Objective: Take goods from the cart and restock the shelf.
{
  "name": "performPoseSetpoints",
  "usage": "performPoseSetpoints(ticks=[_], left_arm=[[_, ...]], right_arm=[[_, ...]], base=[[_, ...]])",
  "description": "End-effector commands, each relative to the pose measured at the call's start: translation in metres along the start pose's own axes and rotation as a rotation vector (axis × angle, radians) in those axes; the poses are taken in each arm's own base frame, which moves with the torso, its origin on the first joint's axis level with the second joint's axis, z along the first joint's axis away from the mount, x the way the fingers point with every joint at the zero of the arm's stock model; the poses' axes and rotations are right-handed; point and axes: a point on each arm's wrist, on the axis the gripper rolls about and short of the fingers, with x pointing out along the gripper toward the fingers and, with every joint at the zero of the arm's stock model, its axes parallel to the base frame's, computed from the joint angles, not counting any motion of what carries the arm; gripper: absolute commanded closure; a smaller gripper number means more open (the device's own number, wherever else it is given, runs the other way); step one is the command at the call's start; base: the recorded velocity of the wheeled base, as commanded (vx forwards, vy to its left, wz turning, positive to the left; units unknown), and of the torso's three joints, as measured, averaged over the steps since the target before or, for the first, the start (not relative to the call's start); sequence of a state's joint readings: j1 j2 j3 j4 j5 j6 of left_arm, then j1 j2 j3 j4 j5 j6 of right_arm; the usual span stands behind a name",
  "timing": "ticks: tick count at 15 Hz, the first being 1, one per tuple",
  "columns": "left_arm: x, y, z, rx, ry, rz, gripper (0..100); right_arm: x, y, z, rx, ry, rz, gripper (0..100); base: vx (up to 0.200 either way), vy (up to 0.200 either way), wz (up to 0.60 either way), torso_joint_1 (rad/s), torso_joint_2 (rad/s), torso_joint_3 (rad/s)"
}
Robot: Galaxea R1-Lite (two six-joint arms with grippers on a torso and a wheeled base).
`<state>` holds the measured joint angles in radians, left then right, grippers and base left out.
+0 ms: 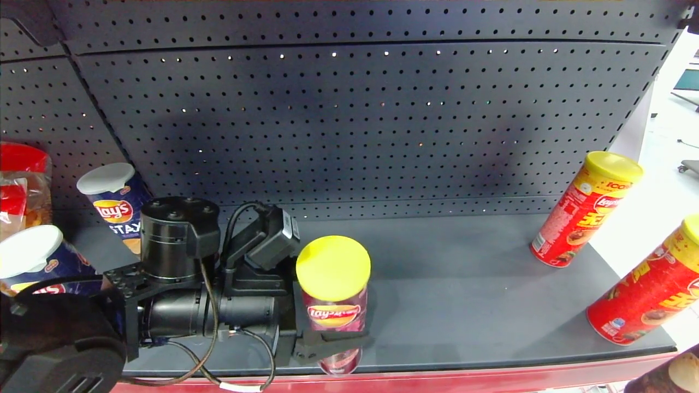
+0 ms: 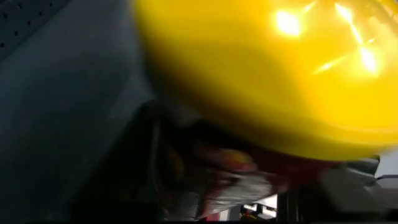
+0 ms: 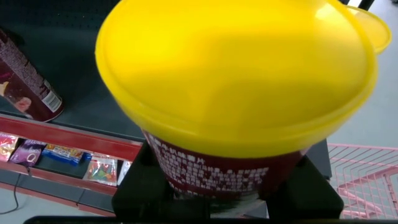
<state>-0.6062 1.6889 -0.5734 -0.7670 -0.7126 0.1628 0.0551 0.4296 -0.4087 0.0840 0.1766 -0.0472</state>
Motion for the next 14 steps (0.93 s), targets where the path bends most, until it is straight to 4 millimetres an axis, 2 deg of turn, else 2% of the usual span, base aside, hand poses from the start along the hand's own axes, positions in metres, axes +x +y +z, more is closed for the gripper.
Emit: performPoseSetpoints(ticks=[1, 4, 6, 8, 10, 12, 13, 14], left_arm=[[0.000, 0.000, 0.001, 0.006, -0.007, 0.004, 0], [-0.006, -0.004, -0.003, -0.007, 0.004, 0.009, 0], [-0.019, -0.010, -0.005, -0.025, 0.000, 0.026, 0], [-0.032, -0.011, -0.005, -0.025, -0.011, 0.074, 0], [-0.044, -0.017, -0.005, -0.021, -0.024, 0.099, 0], [-0.054, -0.028, -0.011, -0.025, -0.018, 0.102, 0], [-0.056, -0.030, -0.012, -0.026, -0.017, 0.102, 0], [-0.062, -0.036, -0.016, -0.027, -0.016, 0.103, 0]], right_arm=[[0.000, 0.000, 0.000, 0.000, 0.002, 0.003, 100], [0.003, 0.000, 0.002, -0.001, 0.009, 0.017, 100], [0.016, -0.002, 0.025, -0.003, 0.027, 0.089, 100], [0.037, -0.003, 0.052, -0.006, 0.053, 0.177, 100], [0.057, 0.002, 0.065, -0.018, 0.085, 0.294, 100], [0.083, 0.013, 0.070, -0.034, 0.105, 0.402, 100], [0.089, 0.015, 0.070, -0.036, 0.104, 0.410, 100], [0.109, 0.019, 0.071, -0.037, 0.093, 0.422, 100]], base=[[0.000, 0.000, 0.00, 0.000, 0.00, 0.000], [0.000, 0.000, 0.00, 0.000, 0.00, 0.000], [0.000, 0.000, 0.00, 0.000, 0.00, 0.000], [0.000, 0.000, 0.00, 0.000, 0.00, 0.000], [0.000, 0.000, 0.00, 0.000, 0.00, 0.000], [0.000, 0.000, 0.00, 0.000, 0.00, 0.000], [0.000, 0.000, 0.00, 0.000, 0.00, 0.000], [0.000, 0.000, 0.00, 0.000, 0.00, 0.000]])
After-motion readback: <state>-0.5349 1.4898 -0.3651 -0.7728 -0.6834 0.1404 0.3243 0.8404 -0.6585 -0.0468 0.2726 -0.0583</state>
